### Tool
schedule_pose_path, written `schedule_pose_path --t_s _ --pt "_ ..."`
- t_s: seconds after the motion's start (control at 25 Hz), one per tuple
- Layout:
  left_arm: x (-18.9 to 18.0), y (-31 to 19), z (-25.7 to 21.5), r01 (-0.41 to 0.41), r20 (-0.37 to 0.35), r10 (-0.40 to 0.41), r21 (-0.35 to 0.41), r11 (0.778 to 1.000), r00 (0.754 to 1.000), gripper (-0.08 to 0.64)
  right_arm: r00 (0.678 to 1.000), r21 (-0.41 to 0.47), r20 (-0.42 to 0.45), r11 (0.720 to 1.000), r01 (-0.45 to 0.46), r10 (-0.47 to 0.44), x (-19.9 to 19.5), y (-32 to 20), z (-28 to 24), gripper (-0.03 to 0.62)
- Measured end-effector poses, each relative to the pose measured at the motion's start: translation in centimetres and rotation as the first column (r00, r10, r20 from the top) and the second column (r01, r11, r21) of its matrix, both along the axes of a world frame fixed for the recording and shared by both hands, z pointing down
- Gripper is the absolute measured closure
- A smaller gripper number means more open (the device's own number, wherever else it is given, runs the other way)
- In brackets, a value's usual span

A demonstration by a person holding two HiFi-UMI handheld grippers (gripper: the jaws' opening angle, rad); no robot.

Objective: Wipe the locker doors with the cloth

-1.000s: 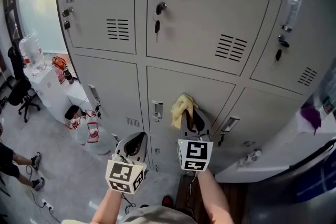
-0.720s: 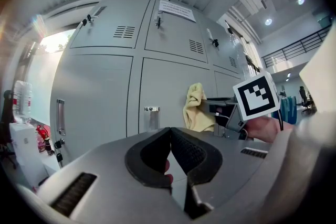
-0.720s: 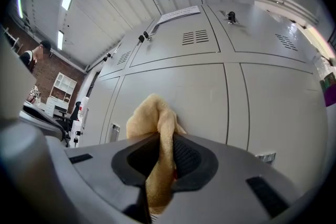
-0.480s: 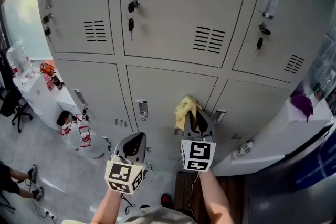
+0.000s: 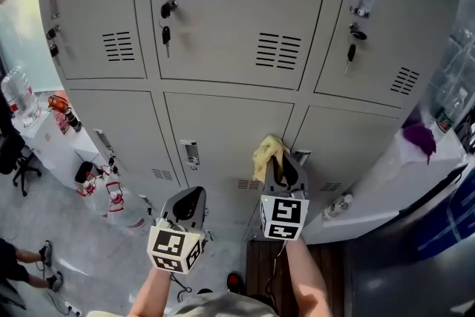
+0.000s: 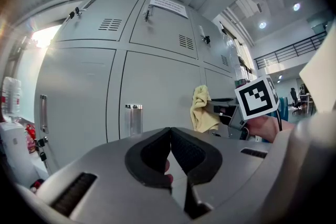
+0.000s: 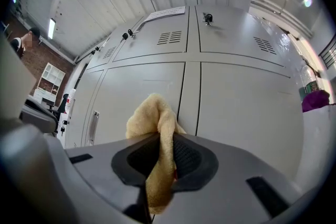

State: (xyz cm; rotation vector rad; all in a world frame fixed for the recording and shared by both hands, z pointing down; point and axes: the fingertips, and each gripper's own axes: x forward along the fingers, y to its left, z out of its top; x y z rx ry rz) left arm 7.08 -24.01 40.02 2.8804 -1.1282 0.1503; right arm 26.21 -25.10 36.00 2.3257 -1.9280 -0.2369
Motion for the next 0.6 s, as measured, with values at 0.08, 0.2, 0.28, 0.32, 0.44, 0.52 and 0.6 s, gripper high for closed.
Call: schedule_pose_path --t_s 0.08,0.2,0.28,0.32,0.44,0.52,0.6 --pt "-0.1 0.1 -0.1 0.001 0.001 -0.001 0.002 1.000 1.000 0.537 1.000 0.001 -0.003 1.000 -0.004 0.004 -0.1 0.1 0.0 0.522" --pt "-0.6 0.2 -0.1 0.005 0.004 -0.005 0.006 1.000 1.000 0.537 1.000 0.023 0.005 1.000 0.012 -0.013 -0.9 0.9 -0.5 0.522" --pt "-1.1 0.1 -0.1 0.014 0.003 -0.014 0.006 1.000 1.000 0.537 1.000 0.046 0.009 0.999 0.029 -0.030 -1.9 1.7 -1.0 0.522" --pt "-1.3 0.0 0.0 0.019 0.002 -0.019 0.005 1.000 1.000 0.537 0.999 0.056 0.010 0.998 0.037 -0.037 -2.3 2.2 -1.1 0.522" --pt "-2.1 -0.2 0.2 0.033 0.006 -0.033 0.003 0.999 0.999 0.537 0.998 0.080 0.020 0.995 0.064 -0.065 -4.0 3.3 -1.2 0.522" --pt "-2.6 -0.3 0.4 0.038 0.009 -0.038 0.001 0.999 0.999 0.537 0.995 0.091 0.033 0.992 0.092 -0.095 -5.2 3.8 -0.9 0.522" --pt "-3.1 -0.3 0.5 0.042 0.009 -0.042 -0.002 0.999 0.999 0.537 0.990 0.090 0.056 0.988 0.128 -0.133 -6.7 4.2 -0.4 0.522"
